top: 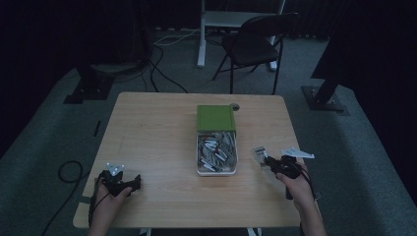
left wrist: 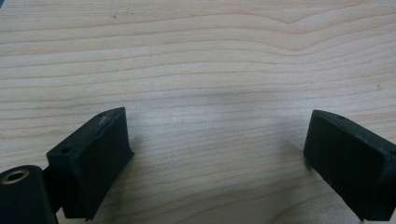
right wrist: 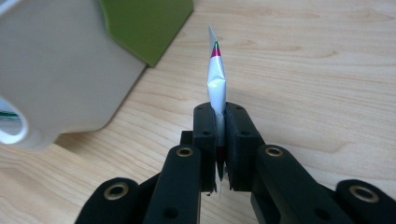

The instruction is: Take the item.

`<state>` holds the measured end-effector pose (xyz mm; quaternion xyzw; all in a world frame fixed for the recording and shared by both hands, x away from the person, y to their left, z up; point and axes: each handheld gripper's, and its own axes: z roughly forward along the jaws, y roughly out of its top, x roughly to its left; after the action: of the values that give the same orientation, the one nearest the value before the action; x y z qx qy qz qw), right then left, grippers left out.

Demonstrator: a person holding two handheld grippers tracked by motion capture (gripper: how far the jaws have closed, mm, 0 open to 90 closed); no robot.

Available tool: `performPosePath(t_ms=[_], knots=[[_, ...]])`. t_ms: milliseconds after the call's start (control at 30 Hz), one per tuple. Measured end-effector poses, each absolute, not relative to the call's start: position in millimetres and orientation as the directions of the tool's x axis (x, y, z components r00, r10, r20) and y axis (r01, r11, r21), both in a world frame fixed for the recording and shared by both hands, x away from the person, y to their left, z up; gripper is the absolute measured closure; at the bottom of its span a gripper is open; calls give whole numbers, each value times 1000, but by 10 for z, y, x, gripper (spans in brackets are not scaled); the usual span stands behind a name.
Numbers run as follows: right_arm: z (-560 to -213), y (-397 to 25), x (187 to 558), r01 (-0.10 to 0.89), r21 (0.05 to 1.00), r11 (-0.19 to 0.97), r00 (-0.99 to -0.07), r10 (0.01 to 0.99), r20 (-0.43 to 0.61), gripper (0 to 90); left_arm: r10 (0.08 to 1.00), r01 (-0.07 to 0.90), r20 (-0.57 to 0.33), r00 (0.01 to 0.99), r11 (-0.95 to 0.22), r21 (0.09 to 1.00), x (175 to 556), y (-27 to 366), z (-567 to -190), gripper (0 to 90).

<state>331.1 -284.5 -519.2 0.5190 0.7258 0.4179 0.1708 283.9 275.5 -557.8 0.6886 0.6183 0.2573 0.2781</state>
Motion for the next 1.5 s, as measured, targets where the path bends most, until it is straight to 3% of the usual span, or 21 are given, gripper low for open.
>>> performPosePath(t_ms=[233,800,1100,1367,1500], knots=[[-5199,-2867,3348,602,785,144,-368,923,113,842,995,708,11,103,-81,701,2839,2755,-5578,78],[-5336,-3213,3418,667,745,4,-198,965,172,837,995,708,11,103,-81,702,2839,2755,-5579,78],[-5430,-3245,3449,696,718,23,-166,978,129,826,995,708,10,103,-81,702,2839,2755,-5579,78],[-5495,-3276,3491,722,690,50,-178,977,116,713,995,708,10,103,-81,702,2839,2756,-5579,78],[-5507,-3290,3497,722,689,68,-197,974,110,611,995,708,11,103,-81,702,2839,2755,-5579,78]])
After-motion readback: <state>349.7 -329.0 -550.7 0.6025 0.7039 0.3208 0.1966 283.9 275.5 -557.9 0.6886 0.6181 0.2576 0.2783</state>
